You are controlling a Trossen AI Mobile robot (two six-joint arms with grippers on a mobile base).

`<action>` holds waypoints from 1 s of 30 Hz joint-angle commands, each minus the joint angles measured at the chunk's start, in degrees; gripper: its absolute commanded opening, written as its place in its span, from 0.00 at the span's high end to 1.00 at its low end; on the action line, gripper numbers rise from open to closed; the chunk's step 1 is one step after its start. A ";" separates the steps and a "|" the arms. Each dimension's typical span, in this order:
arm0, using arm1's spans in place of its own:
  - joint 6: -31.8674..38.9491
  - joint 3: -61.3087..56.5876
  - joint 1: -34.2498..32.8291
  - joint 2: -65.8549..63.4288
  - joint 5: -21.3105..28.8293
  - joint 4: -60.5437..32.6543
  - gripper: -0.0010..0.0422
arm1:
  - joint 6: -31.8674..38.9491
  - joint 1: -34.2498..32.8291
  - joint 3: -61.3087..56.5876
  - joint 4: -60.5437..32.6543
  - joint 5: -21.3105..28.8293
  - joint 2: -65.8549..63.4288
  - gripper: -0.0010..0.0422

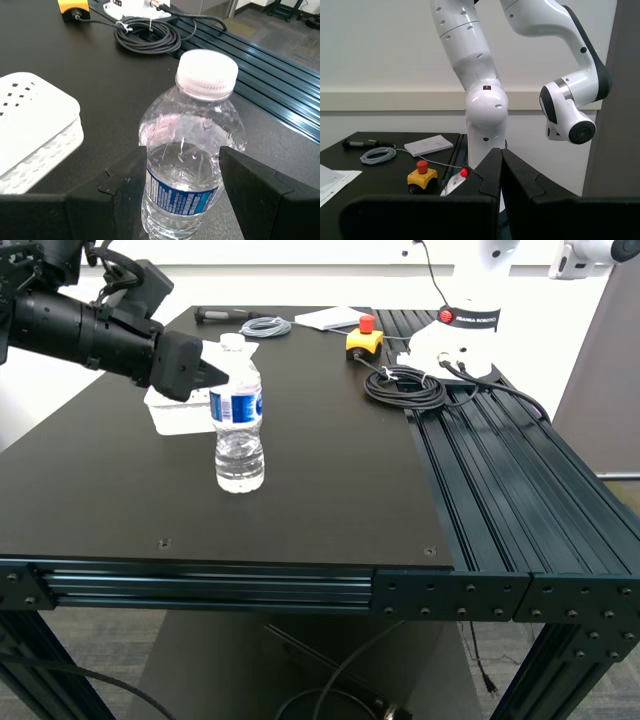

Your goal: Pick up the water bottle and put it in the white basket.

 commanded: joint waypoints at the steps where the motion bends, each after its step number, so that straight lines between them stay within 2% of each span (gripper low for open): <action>1: 0.00 0.09 0.04 -0.02 0.00 0.15 0.98 | 0.13 0.00 1.18 0.37 0.09 -0.07 0.53; 6: 0.00 0.09 0.04 -0.02 0.00 0.17 0.98 | -0.55 -0.02 1.77 -0.50 1.75 -0.52 0.51; 10: -0.02 0.09 0.04 -0.02 0.00 0.15 0.98 | -2.16 -0.02 1.77 -0.48 1.99 -0.52 0.41; 14: 0.00 0.09 0.04 -0.02 0.00 0.15 0.98 | -3.39 -0.20 1.84 -0.48 2.01 -0.37 0.27; 17: 0.00 0.09 0.04 -0.02 0.00 0.17 0.98 | -4.85 -1.49 2.25 -0.46 3.87 -0.39 0.24; 21: 0.00 0.09 0.04 -0.02 0.00 0.17 0.98 | -4.13 -3.21 3.34 -0.37 3.32 -0.37 0.30; 25: 0.00 0.09 0.04 -0.02 0.00 0.17 0.98 | -2.32 -3.34 4.96 -0.37 1.25 0.11 0.40; 30: 0.00 0.09 0.04 -0.02 0.00 0.15 0.98 | -2.29 -3.37 8.37 -0.44 1.25 6.91 0.57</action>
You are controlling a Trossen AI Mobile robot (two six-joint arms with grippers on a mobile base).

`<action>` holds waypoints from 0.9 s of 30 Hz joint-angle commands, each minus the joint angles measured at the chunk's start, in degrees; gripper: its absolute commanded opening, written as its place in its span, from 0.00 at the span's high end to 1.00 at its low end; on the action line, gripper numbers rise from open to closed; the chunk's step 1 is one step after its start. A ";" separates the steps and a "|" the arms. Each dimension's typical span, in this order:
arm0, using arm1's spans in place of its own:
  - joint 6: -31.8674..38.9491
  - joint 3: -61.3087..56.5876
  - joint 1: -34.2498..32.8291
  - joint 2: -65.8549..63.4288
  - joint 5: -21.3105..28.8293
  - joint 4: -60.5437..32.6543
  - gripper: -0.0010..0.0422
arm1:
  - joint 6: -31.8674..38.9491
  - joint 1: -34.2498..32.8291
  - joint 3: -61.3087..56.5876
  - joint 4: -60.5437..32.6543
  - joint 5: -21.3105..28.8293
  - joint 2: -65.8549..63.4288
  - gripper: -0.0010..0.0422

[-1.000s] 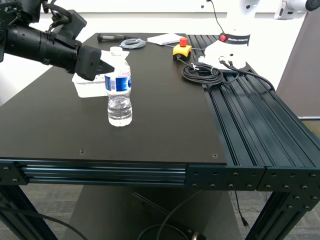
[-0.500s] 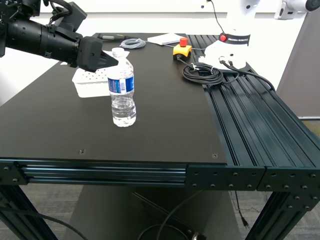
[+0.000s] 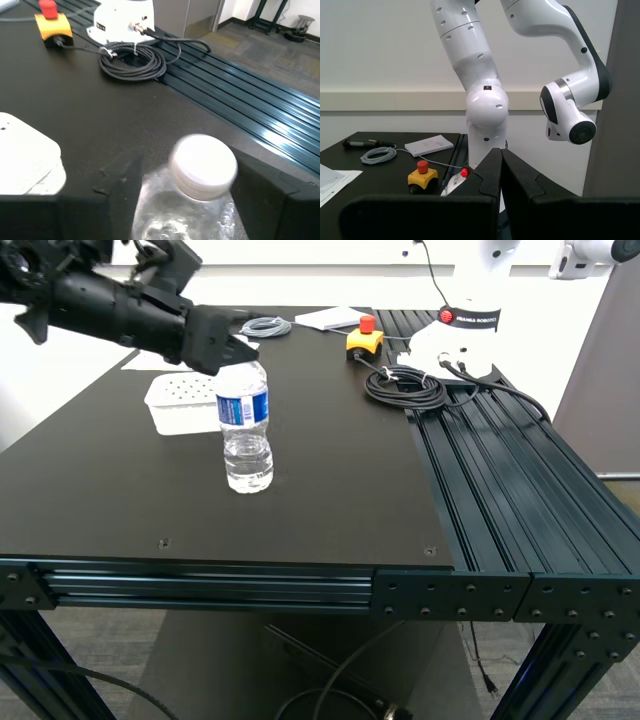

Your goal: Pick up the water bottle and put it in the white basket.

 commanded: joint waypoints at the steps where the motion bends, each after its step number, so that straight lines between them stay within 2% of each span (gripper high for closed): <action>1: 0.02 0.09 0.00 -0.02 0.00 0.17 0.98 | 0.28 -0.02 1.64 -0.02 -0.17 3.96 0.61; 4: 0.02 0.09 0.00 -0.02 0.00 0.17 0.98 | 0.31 -0.02 3.02 0.00 -0.17 5.70 0.76; 6: 0.02 0.09 0.00 -0.02 -0.02 0.15 0.98 | 1.01 0.00 3.80 0.02 -0.17 5.90 0.96; 7: 0.02 0.09 0.00 -0.02 0.00 0.17 0.98 | 1.22 0.00 4.15 0.07 -0.20 5.73 0.99; 8: 0.00 0.09 0.00 -0.02 0.00 0.17 0.98 | 1.36 0.02 4.57 0.17 -0.57 5.62 0.96; 13: 0.02 0.09 0.00 -0.02 0.00 0.17 0.98 | 5.11 0.70 8.98 0.28 -8.41 5.20 0.98; 16: 0.02 0.09 -0.02 -0.02 -0.02 0.17 0.98 | 5.27 2.78 14.34 -0.42 -8.44 5.20 0.98; 22: 0.02 0.09 -0.02 -0.02 -0.02 0.17 0.98 | 5.25 9.38 28.65 -7.54 -8.13 8.17 0.98; 27: 0.00 0.09 0.00 -0.02 0.00 0.20 0.98 | 3.91 12.74 41.88 -13.97 -3.61 16.87 0.98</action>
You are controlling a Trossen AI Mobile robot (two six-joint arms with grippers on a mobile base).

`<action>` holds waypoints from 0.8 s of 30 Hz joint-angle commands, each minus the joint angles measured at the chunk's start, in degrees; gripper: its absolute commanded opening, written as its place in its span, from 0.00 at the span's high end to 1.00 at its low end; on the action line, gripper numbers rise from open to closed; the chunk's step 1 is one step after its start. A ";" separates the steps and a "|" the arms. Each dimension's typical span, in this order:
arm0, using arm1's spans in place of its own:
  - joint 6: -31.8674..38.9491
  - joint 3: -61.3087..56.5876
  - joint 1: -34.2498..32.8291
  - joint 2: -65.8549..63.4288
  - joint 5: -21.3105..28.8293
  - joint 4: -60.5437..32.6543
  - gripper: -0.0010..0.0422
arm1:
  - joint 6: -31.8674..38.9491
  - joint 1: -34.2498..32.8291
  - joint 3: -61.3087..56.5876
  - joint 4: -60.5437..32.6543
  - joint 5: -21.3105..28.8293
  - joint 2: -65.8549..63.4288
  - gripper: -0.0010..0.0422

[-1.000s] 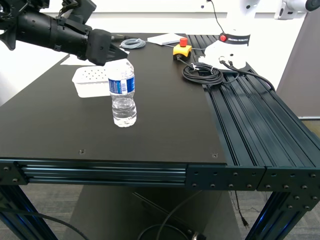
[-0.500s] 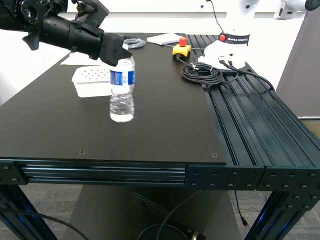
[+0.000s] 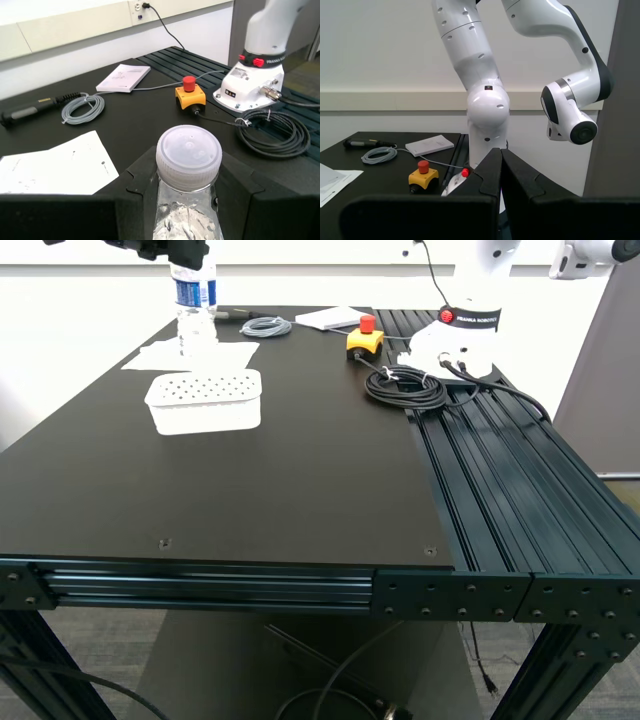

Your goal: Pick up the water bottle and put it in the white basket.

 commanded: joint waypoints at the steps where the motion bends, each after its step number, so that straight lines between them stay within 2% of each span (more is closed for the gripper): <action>1: -0.02 0.09 0.04 0.00 0.00 0.13 0.98 | -0.13 0.52 6.78 -4.52 3.74 4.79 0.98; 7: 0.00 0.09 0.04 0.00 0.00 0.17 0.98 | 1.49 0.26 9.64 -5.42 4.66 7.50 0.98; 10: 0.00 0.09 0.04 0.00 -0.02 0.17 0.98 | 3.02 0.37 9.57 -5.51 2.71 7.50 0.98; 15: 0.00 0.09 0.04 0.00 0.00 0.15 0.98 | 7.10 0.44 9.49 -10.14 2.75 7.50 0.97; 18: 0.00 0.09 0.02 0.00 -0.02 0.15 0.98 | 10.49 0.55 9.46 -13.68 2.67 7.50 0.87; 22: 0.00 0.09 0.04 0.00 0.00 0.15 0.98 | 10.60 0.61 9.46 -14.03 2.56 7.50 0.69; 24: 0.00 0.09 0.04 0.00 0.00 0.17 0.98 | 10.56 0.61 9.46 -14.10 2.54 7.50 0.64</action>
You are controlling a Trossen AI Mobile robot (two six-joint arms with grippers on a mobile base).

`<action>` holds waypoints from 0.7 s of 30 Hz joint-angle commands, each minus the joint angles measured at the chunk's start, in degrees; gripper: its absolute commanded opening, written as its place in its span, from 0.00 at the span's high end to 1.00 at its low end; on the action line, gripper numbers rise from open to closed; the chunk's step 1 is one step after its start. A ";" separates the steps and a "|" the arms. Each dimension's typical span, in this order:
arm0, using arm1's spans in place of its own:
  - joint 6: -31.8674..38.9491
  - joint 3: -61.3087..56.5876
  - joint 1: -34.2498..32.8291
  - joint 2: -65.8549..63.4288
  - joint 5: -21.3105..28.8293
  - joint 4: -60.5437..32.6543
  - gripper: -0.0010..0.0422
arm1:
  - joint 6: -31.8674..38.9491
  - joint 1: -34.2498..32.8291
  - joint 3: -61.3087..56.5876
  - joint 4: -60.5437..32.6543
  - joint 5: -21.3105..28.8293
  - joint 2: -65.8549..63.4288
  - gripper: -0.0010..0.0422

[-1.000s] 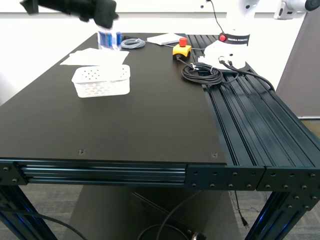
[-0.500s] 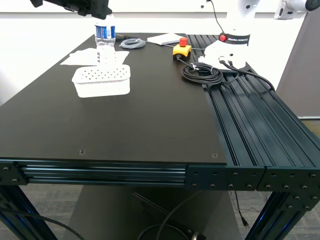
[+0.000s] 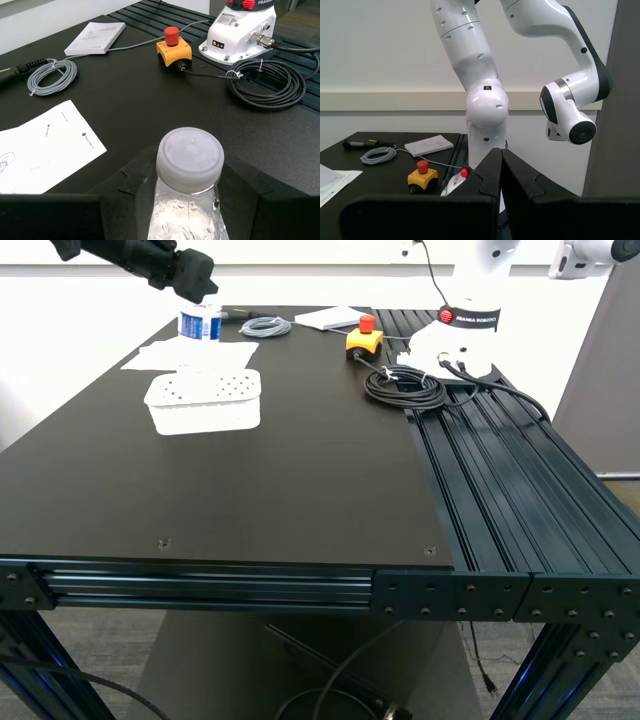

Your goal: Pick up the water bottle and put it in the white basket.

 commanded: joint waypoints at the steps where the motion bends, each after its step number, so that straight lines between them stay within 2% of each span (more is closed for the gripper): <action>1: 0.02 0.09 -0.02 -0.02 -0.02 0.15 0.98 | 0.37 0.02 0.04 0.31 0.11 -0.04 0.62; 5: 0.02 0.09 -0.02 -0.02 0.00 0.15 0.98 | 0.09 0.04 0.04 0.37 -2.01 -0.07 0.56; 21: 0.02 0.09 -0.02 -0.02 0.00 0.15 0.98 | -0.07 0.04 0.04 0.39 -2.05 -0.11 0.34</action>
